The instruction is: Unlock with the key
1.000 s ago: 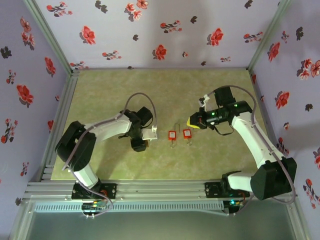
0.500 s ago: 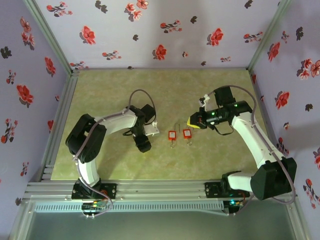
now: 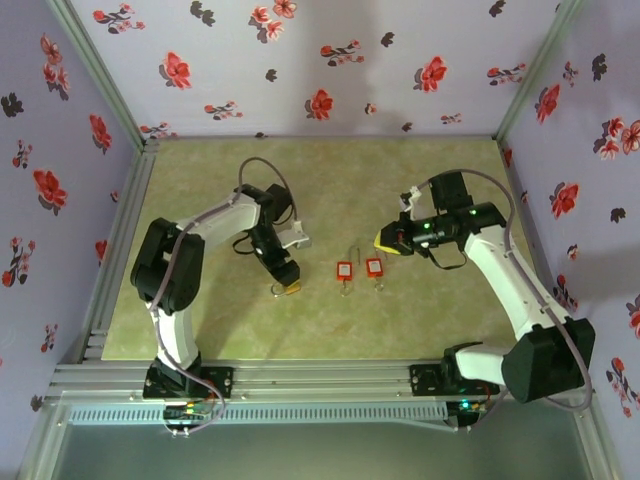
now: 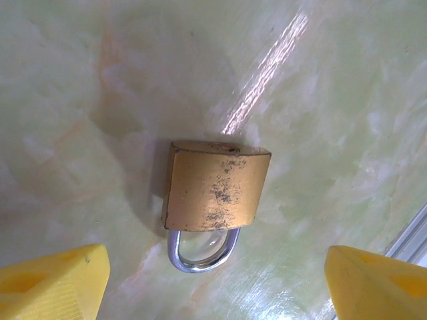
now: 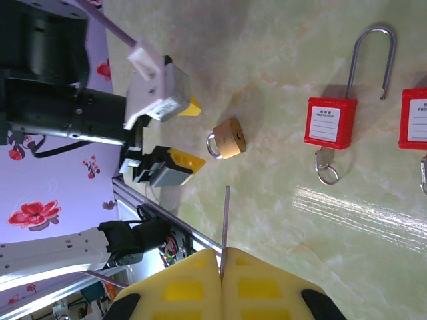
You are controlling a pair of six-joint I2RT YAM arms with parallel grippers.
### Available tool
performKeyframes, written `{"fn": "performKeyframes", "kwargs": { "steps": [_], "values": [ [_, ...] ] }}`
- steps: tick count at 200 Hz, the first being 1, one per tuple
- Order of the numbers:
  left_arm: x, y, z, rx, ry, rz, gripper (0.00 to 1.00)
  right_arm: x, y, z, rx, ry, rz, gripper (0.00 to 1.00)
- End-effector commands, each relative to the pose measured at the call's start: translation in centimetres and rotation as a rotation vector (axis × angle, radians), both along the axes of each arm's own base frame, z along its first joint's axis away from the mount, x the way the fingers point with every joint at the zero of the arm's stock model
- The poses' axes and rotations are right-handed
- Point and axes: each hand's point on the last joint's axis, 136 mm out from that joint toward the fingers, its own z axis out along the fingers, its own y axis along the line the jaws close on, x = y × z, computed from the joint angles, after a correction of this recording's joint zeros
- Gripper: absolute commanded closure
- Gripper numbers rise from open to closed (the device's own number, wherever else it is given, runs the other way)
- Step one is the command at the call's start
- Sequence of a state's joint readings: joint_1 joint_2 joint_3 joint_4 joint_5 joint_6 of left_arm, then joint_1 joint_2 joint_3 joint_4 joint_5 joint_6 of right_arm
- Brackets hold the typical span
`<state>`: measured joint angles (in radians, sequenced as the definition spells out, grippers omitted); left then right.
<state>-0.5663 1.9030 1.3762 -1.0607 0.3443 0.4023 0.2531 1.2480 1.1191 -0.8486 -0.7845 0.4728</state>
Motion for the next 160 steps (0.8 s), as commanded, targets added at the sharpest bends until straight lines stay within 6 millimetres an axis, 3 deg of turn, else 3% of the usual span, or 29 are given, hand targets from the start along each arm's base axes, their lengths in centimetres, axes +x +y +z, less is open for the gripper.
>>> {"fn": "performKeyframes", "kwargs": {
  "steps": [1, 99, 160],
  "values": [
    [-1.3, -0.3, 0.2, -0.008, 0.060, -0.029, 0.16, 0.3, -0.1, 1.3, 0.017, -0.047, -0.023, 1.00],
    [-1.1, -0.9, -2.7, 0.101, 0.031, -0.007, 0.18, 0.1, -0.1, 2.0, 0.041, -0.081, -0.040, 1.00],
    [-1.3, 0.2, -4.5, 0.199, 0.009, 0.020, 0.26, -0.1, -0.3, 2.2, 0.036, -0.100, -0.047, 1.00]
  ]
}}
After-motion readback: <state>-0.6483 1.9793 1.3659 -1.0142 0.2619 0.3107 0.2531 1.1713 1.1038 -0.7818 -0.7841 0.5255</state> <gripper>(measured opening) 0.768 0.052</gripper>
